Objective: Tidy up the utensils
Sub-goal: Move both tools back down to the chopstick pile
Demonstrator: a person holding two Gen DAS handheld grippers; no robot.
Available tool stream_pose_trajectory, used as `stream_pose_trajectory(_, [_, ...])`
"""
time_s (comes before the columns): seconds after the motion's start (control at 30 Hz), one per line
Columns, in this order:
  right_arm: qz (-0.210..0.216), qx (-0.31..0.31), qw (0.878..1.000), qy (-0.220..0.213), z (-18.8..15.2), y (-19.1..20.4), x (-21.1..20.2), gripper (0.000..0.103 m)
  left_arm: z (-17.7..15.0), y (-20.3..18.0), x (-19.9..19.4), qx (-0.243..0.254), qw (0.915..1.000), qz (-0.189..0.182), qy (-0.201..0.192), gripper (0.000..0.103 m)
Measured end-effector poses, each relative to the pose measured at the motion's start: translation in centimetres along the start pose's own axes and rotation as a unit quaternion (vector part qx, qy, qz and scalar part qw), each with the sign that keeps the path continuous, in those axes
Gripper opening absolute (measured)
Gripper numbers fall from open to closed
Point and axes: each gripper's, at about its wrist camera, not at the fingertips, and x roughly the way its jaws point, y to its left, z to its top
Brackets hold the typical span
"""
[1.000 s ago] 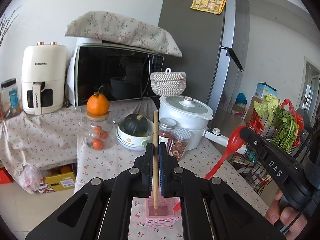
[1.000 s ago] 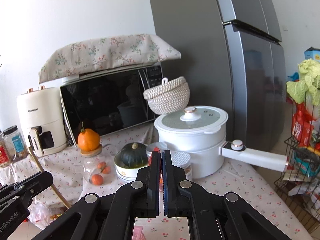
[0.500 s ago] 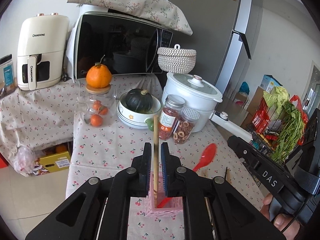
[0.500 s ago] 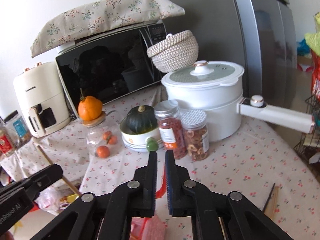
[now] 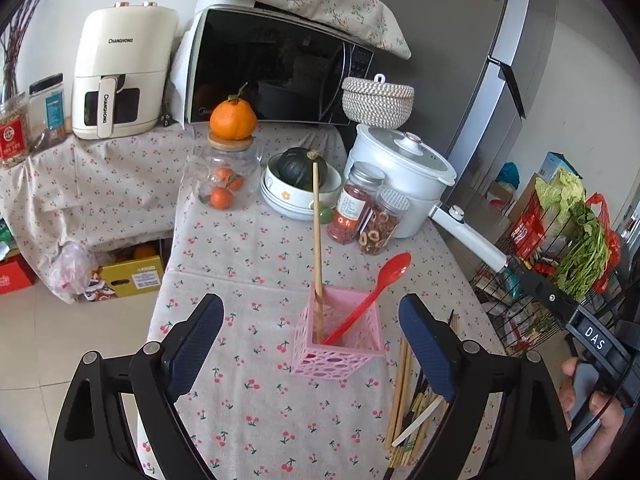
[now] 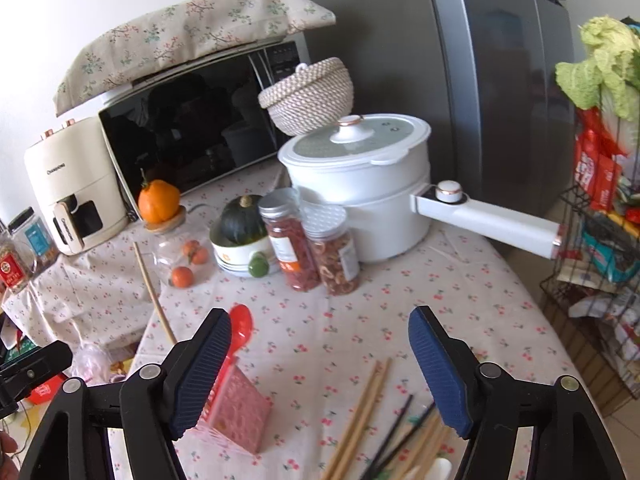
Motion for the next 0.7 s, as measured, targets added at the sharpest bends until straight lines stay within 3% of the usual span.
stream_pose_trajectory(0.13, [-0.037, 0.045, 0.998, 0.024, -0.8, -3.8, -1.1, 0.086, -2.0, -0.6, 0.0, 0.008, 0.9993, 0.022, 0.029, 0.092])
stream_pose_trajectory(0.37, [-0.077, 0.129, 0.985, 0.088, -2.6, -9.6, -2.1, 0.095, -4.9, -3.7, 0.4, 0.045, 0.9947, 0.029, 0.087, 0.092])
stream_pose_trajectory(0.47, [-0.096, 0.143, 0.978, 0.118, -3.3, -11.3, -2.1, 0.096, -6.3, -6.0, 1.2, 0.087, 0.9888, 0.034, 0.116, 0.092])
stream_pose_trajectory(0.7, [-0.093, 0.183, 0.964, 0.171, -4.6, -14.2, -1.1, 0.096, -8.6, -11.7, 4.4, 0.16, 0.9708, 0.023, 0.177, 0.092])
